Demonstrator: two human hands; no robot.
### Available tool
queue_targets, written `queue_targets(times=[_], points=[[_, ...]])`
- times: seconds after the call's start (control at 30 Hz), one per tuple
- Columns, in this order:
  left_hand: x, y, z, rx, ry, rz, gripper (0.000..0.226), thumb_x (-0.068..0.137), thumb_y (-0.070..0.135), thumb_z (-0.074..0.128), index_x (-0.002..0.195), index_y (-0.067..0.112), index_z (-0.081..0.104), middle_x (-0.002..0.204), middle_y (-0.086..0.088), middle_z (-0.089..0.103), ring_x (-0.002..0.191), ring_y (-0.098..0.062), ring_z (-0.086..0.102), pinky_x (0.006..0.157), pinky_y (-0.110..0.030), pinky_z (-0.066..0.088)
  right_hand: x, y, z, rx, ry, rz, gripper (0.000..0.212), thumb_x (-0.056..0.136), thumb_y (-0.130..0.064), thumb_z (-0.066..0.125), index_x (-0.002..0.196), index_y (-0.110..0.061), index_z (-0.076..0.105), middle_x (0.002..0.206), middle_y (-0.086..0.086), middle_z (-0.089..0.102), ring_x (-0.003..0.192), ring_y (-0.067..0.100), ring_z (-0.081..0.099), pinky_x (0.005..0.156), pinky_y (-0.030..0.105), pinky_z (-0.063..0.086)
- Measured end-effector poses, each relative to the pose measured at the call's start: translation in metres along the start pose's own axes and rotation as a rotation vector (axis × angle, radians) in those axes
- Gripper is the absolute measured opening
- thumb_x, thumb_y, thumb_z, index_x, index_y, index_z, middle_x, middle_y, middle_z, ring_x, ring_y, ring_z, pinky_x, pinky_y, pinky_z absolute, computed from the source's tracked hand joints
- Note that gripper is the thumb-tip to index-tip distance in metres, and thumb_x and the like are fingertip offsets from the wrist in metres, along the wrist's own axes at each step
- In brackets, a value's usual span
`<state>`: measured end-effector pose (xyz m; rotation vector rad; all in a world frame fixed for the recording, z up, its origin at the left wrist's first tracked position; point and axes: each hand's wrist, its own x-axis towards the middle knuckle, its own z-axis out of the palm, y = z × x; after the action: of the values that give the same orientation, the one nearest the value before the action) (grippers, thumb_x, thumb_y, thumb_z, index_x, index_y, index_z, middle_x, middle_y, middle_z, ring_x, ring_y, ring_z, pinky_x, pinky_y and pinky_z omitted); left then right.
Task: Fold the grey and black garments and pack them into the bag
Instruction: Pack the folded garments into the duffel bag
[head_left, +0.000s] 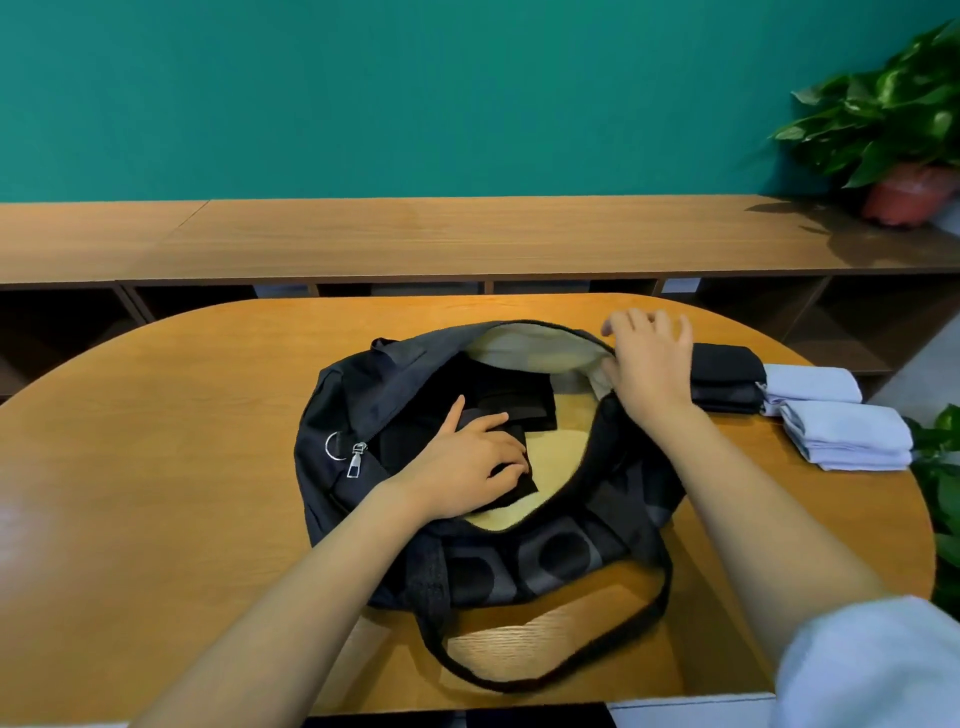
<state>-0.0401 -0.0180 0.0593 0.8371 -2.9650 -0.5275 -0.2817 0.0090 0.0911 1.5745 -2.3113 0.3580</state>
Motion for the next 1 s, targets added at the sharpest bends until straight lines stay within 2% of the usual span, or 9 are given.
queue_targets(times=[0.1, 0.17, 0.23, 0.33, 0.4, 0.53, 0.7, 0.83, 1.0], points=[[0.002, -0.001, 0.003, -0.014, 0.011, -0.006, 0.037, 0.104, 0.034, 0.033, 0.124, 0.03, 0.063, 0.137, 0.02, 0.053, 0.146, -0.005, 0.014, 0.117, -0.045, -0.019, -0.046, -0.008, -0.007, 0.136, 0.034, -0.284, 0.041, 0.09, -0.036, 0.064, 0.127, -0.02, 0.056, 0.136, 0.0, 0.054, 0.135, 0.026, 0.04, 0.117, 0.056, 0.018], [0.004, -0.001, 0.004, -0.047, 0.012, -0.012, 0.04, 0.105, 0.036, 0.029, 0.125, 0.031, 0.063, 0.137, 0.021, 0.052, 0.146, -0.004, 0.014, 0.116, -0.044, -0.02, -0.087, -0.01, -0.007, 0.223, 0.011, -0.496, 0.034, 0.099, -0.041, 0.047, 0.123, -0.022, 0.063, 0.134, -0.006, 0.056, 0.136, 0.018, 0.04, 0.118, 0.053, 0.016], [0.005, -0.001, 0.004, -0.066, 0.011, -0.014, 0.043, 0.106, 0.038, 0.025, 0.125, 0.032, 0.063, 0.137, 0.022, 0.051, 0.145, -0.002, 0.014, 0.116, -0.043, -0.02, -0.119, -0.007, 0.0, 0.278, -0.058, -0.582, 0.038, 0.104, -0.04, 0.034, 0.111, -0.026, 0.069, 0.126, -0.013, 0.062, 0.134, 0.013, 0.042, 0.119, 0.051, 0.013], [0.004, -0.002, 0.007, -0.033, 0.022, -0.003, 0.042, 0.105, 0.04, 0.027, 0.124, 0.032, 0.064, 0.137, 0.021, 0.051, 0.145, -0.003, 0.013, 0.116, -0.042, -0.021, -0.146, 0.01, 0.019, 0.306, -0.111, -0.521, 0.046, 0.106, -0.039, 0.026, 0.095, -0.028, 0.07, 0.098, -0.018, 0.067, 0.115, 0.005, 0.055, 0.122, 0.042, 0.007], [0.003, -0.002, 0.007, -0.018, 0.034, -0.004, 0.039, 0.105, 0.039, 0.03, 0.122, 0.032, 0.065, 0.137, 0.021, 0.052, 0.146, -0.003, 0.014, 0.115, -0.042, -0.021, -0.153, 0.019, 0.028, 0.338, -0.098, -0.486, 0.044, 0.106, -0.037, 0.028, 0.096, -0.027, 0.07, 0.094, -0.017, 0.066, 0.104, 0.003, 0.059, 0.122, 0.038, 0.007], [0.006, 0.003, 0.008, -0.02, 0.028, -0.048, 0.036, 0.104, 0.037, 0.034, 0.124, 0.031, 0.063, 0.139, 0.021, 0.051, 0.146, -0.005, 0.012, 0.116, -0.047, -0.02, -0.147, 0.02, 0.027, 0.478, -0.037, -0.449, 0.046, 0.106, -0.041, 0.025, 0.116, -0.024, 0.067, 0.116, -0.014, 0.065, 0.123, 0.001, 0.049, 0.12, 0.038, 0.016], [0.007, 0.007, 0.016, -0.027, 0.117, -0.069, 0.035, 0.104, 0.034, 0.035, 0.122, 0.031, 0.065, 0.136, 0.022, 0.053, 0.145, -0.004, 0.015, 0.115, -0.044, -0.023, -0.109, 0.044, 0.022, 0.481, 0.075, -0.122, 0.045, 0.104, -0.039, 0.034, 0.14, -0.016, 0.048, 0.145, -0.001, 0.046, 0.139, 0.012, 0.034, 0.119, 0.041, 0.022], [0.007, 0.004, 0.02, -0.067, 0.187, -0.068, 0.033, 0.103, 0.035, 0.038, 0.121, 0.032, 0.065, 0.132, 0.024, 0.055, 0.143, -0.001, 0.019, 0.114, -0.037, -0.025, -0.071, 0.073, 0.034, 0.308, -0.039, 0.106, 0.056, 0.102, -0.038, 0.043, 0.15, -0.013, 0.031, 0.158, 0.004, 0.026, 0.148, 0.021, 0.017, 0.121, 0.042, 0.017], [0.006, 0.001, 0.024, -0.082, 0.235, -0.047, 0.03, 0.103, 0.035, 0.041, 0.12, 0.034, 0.066, 0.129, 0.023, 0.057, 0.142, 0.001, 0.021, 0.115, -0.036, -0.023, -0.03, 0.099, 0.041, 0.151, -0.195, 0.152, 0.061, 0.103, -0.035, 0.041, 0.155, -0.015, 0.016, 0.163, 0.007, 0.005, 0.15, 0.027, -0.001, 0.121, 0.046, 0.006]])
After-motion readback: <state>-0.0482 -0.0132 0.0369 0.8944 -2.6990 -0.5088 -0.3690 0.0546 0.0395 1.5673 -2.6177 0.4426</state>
